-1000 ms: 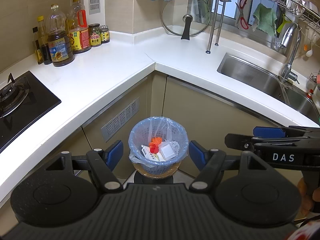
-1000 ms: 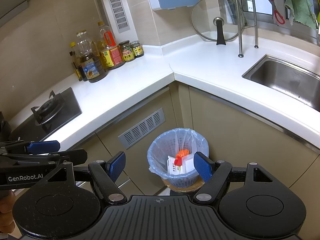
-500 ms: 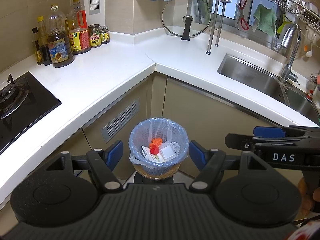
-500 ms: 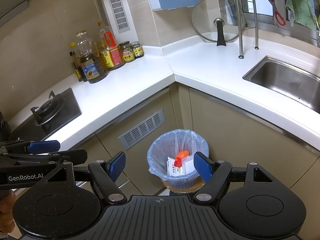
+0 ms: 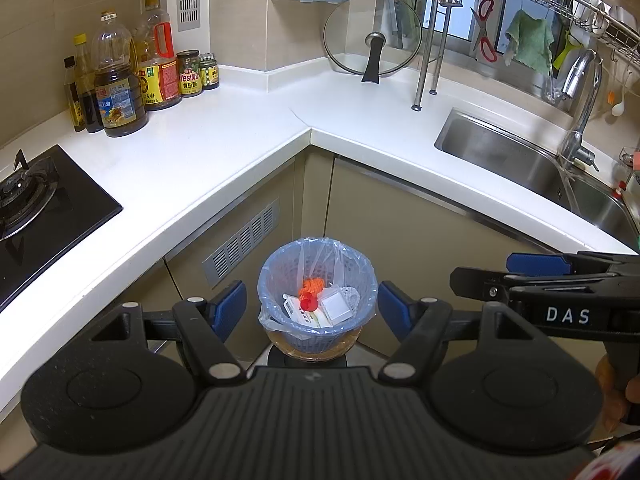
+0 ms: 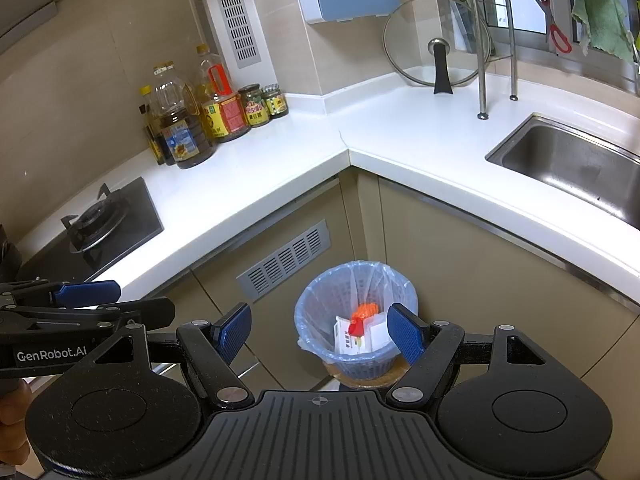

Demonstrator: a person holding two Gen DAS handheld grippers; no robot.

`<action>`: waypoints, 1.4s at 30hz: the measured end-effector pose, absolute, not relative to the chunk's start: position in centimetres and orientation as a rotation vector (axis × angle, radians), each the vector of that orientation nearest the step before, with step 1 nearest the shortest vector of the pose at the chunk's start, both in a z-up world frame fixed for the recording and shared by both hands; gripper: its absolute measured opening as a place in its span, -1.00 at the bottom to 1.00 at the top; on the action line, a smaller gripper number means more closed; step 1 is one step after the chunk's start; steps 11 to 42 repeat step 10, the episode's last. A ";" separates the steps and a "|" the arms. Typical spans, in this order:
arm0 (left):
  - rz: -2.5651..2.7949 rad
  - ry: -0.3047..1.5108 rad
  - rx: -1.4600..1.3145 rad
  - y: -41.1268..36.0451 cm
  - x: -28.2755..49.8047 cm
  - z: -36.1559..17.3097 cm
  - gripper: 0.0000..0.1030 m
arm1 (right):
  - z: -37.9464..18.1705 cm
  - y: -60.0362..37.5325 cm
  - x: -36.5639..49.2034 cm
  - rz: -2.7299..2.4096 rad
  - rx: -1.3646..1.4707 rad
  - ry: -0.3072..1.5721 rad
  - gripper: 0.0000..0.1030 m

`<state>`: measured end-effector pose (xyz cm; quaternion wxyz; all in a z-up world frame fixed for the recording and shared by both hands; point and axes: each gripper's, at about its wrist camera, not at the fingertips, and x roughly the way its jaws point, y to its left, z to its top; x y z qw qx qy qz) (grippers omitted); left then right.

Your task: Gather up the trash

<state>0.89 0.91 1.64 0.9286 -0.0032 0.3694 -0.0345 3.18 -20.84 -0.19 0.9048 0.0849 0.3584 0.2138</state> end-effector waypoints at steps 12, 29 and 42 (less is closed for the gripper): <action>-0.077 0.751 -0.008 1.0 1.3 2.0 0.43 | -0.2 -20.9 3.2 0.442 0.174 0.738 0.46; -0.077 0.751 -0.008 1.0 1.3 2.0 0.43 | -0.2 -20.9 3.2 0.442 0.174 0.738 0.46; -0.077 0.751 -0.008 1.0 1.3 2.0 0.43 | -0.2 -20.9 3.2 0.442 0.174 0.738 0.46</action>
